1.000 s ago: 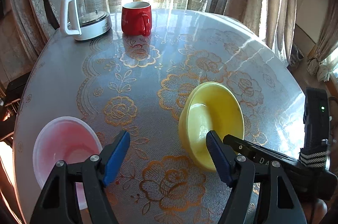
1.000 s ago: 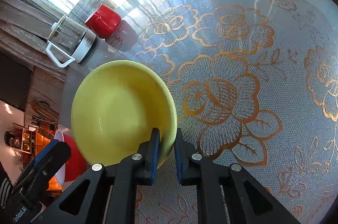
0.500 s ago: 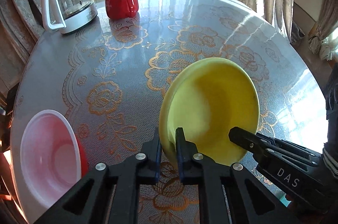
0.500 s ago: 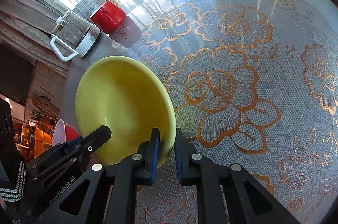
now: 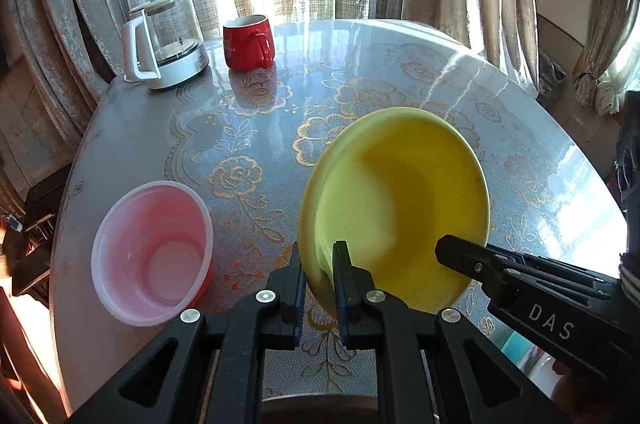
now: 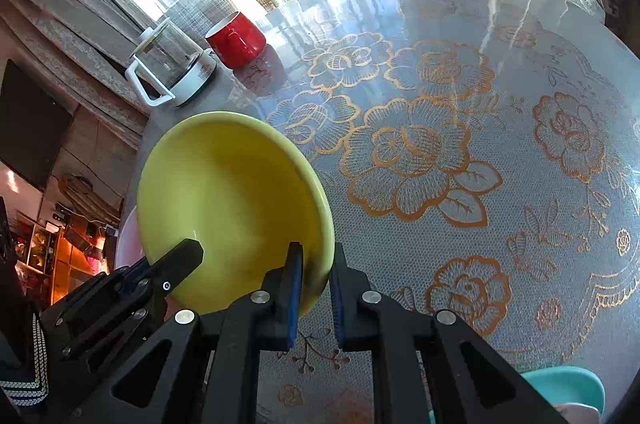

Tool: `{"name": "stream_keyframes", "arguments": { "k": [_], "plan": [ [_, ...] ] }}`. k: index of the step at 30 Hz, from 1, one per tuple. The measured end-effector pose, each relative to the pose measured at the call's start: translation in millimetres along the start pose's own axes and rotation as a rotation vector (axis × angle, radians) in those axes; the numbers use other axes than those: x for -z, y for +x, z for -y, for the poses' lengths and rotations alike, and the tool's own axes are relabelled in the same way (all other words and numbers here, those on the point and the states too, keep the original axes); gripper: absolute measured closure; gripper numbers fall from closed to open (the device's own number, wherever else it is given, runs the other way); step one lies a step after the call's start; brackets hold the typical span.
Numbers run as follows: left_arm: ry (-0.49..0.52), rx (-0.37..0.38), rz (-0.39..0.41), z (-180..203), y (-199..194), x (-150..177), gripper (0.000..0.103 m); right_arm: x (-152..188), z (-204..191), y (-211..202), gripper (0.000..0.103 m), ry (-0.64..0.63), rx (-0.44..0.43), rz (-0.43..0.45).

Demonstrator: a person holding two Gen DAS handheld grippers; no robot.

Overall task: Organize plates and bowls
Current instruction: 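Carry the yellow bowl over the steel bowl and lower it inside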

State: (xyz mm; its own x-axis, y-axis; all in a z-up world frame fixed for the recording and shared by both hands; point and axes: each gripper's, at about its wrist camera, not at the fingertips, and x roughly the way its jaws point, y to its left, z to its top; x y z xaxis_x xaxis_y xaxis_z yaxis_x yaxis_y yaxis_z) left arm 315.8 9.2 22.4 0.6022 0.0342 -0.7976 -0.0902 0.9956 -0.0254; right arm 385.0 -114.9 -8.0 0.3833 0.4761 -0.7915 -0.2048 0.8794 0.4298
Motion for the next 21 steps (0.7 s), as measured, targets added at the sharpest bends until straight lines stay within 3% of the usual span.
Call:
{"name": "stream_keyframes", "arguments": {
  "k": [11,21],
  "plan": [
    [-0.048,-0.005,0.120,-12,-58,36,0.090,34,-26,-48,0.090,-0.045,-0.051,0.084],
    [-0.089,-0.002,0.171,-18,-89,74,0.090,76,-37,-81,0.090,-0.062,-0.084,0.149]
  ]
}}
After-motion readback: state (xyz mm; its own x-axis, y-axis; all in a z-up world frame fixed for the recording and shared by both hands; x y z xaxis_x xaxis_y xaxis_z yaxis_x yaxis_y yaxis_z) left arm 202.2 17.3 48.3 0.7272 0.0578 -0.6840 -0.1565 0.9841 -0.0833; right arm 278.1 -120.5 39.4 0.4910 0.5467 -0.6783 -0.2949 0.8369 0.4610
